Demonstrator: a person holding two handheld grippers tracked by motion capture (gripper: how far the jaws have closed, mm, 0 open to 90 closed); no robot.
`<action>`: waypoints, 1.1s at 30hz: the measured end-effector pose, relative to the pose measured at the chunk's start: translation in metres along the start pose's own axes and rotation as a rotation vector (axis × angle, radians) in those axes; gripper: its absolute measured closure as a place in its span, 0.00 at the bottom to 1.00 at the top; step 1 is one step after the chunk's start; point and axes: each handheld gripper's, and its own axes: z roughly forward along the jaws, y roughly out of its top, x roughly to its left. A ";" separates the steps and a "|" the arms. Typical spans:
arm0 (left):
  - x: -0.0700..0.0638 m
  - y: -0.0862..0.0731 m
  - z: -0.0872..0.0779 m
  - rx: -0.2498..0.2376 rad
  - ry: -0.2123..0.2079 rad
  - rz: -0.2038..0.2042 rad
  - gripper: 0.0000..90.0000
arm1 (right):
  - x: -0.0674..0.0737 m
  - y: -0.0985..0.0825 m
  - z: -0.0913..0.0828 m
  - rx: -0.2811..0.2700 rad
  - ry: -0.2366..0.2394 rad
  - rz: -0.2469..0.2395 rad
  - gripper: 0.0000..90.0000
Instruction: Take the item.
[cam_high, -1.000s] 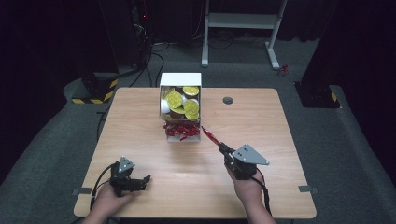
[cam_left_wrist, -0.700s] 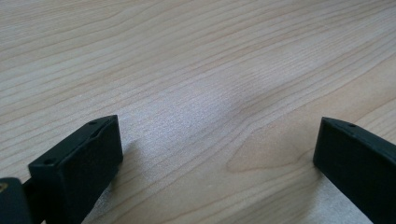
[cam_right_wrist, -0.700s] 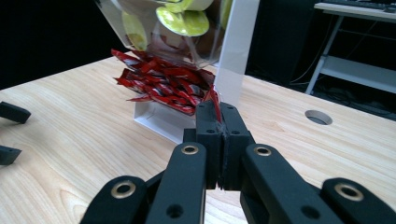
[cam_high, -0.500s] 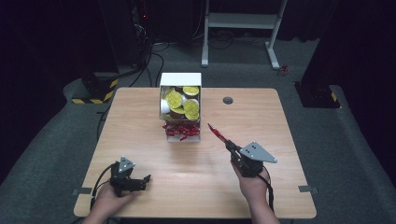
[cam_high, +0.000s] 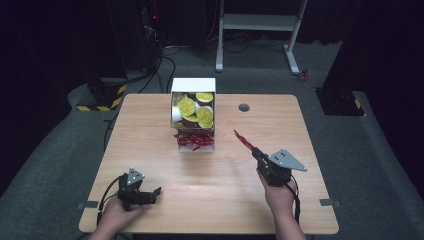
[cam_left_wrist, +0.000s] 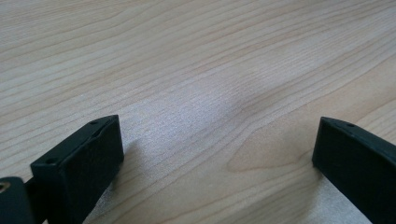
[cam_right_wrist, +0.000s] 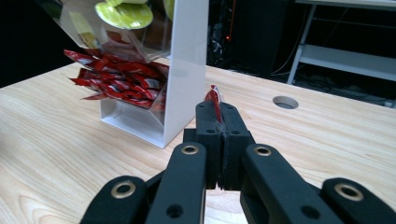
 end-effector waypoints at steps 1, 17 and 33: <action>0.000 0.000 0.000 0.000 0.000 0.000 0.02 | 0.000 0.000 0.000 0.000 0.000 0.000 0.99; 0.000 0.000 0.000 0.001 0.003 -0.006 0.02 | -0.030 -0.009 0.005 0.019 -0.048 0.054 0.99; 0.000 0.000 0.000 -0.003 0.011 -0.007 0.04 | -0.047 -0.013 0.010 0.030 -0.119 0.041 0.99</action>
